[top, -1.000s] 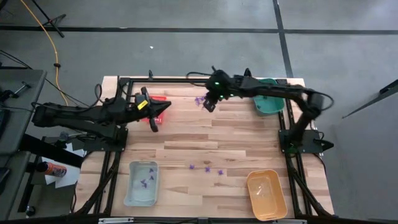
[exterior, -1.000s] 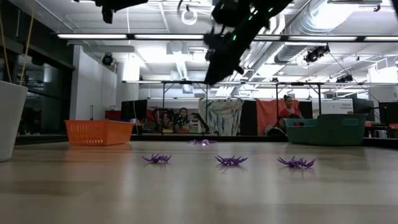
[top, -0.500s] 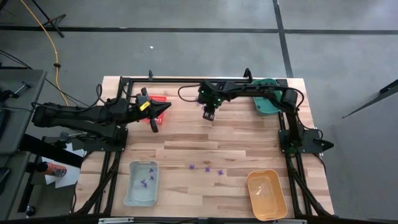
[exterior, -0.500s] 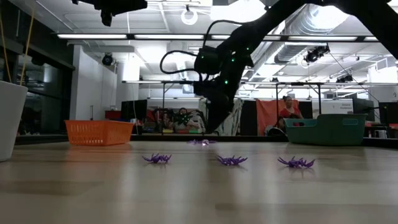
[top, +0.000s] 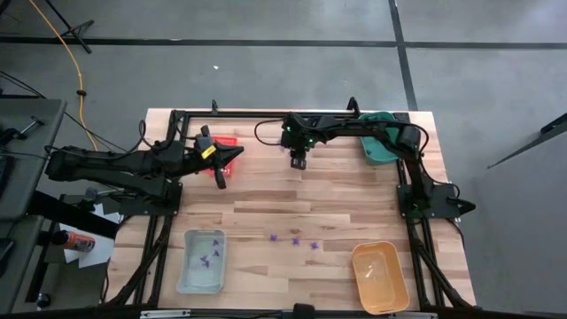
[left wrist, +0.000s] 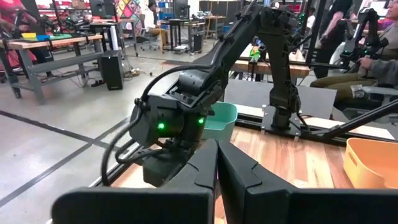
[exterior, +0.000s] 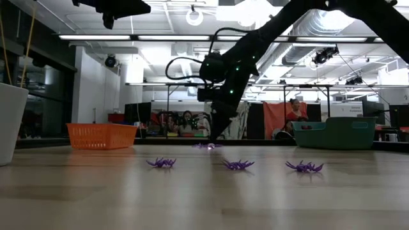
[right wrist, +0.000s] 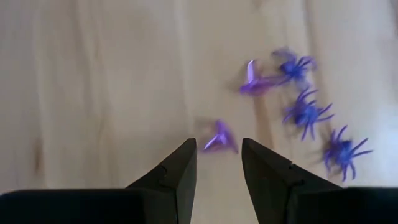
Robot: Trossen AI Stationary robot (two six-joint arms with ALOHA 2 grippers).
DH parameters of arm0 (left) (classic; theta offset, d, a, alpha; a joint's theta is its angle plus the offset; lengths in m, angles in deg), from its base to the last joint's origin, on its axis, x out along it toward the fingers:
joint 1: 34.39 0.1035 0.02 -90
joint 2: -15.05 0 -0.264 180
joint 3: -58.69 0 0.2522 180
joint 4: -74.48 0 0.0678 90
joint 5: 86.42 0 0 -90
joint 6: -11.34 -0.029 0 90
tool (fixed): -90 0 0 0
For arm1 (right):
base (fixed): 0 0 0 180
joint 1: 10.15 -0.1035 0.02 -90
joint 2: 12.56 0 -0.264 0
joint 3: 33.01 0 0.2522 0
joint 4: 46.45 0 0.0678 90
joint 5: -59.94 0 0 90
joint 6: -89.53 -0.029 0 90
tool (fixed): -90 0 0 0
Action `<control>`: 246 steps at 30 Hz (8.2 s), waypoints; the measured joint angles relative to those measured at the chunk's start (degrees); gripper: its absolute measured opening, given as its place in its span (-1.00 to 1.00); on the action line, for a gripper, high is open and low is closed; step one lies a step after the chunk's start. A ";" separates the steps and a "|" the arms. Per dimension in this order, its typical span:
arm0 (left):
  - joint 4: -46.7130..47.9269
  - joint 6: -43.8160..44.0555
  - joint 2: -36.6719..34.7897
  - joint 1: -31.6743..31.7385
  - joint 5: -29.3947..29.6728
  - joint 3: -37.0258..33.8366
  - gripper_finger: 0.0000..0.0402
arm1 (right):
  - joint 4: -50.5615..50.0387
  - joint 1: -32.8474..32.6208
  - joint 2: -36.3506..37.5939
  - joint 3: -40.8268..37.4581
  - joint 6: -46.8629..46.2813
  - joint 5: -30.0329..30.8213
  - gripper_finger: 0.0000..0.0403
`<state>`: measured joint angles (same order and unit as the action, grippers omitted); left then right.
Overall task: Sort Halloween decoration
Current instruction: Put the violet hat toy into the gray bin
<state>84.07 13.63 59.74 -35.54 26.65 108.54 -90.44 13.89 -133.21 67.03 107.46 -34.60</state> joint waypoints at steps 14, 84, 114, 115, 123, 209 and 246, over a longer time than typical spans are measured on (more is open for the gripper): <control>1.76 0.02 0.00 0.00 0.67 -0.01 -1.00 | 2.61 0.46 -2.04 0.00 -5.90 -0.17 -0.38; 0.83 3.53 -1.25 0.04 -5.88 -0.07 -1.00 | 49.14 -14.49 54.91 -42.94 -34.56 0.84 -1.00; 0.20 4.63 -0.22 0.04 -5.99 -0.04 -1.00 | 46.24 -14.45 54.94 -39.89 -30.91 -2.80 -1.00; 0.20 4.63 -0.22 0.04 -5.93 -0.04 -1.00 | 46.01 -14.45 54.94 -39.89 -30.90 -2.80 -1.00; 0.25 4.60 -0.22 0.07 -4.15 -0.04 -1.00 | 44.06 -16.01 50.88 -39.80 -29.89 -3.24 -1.00; -0.23 7.53 -0.24 0.06 6.07 -0.02 -1.00 | 8.37 -21.81 26.32 -32.71 -19.20 -21.43 -1.00; -3.49 4.04 5.18 0.04 -9.07 -0.02 -1.00 | 59.60 -21.75 51.66 -47.00 -28.34 1.53 -1.00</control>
<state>80.58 17.67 64.92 -35.49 17.59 108.52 -30.84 -7.86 -81.55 20.02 79.12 -33.07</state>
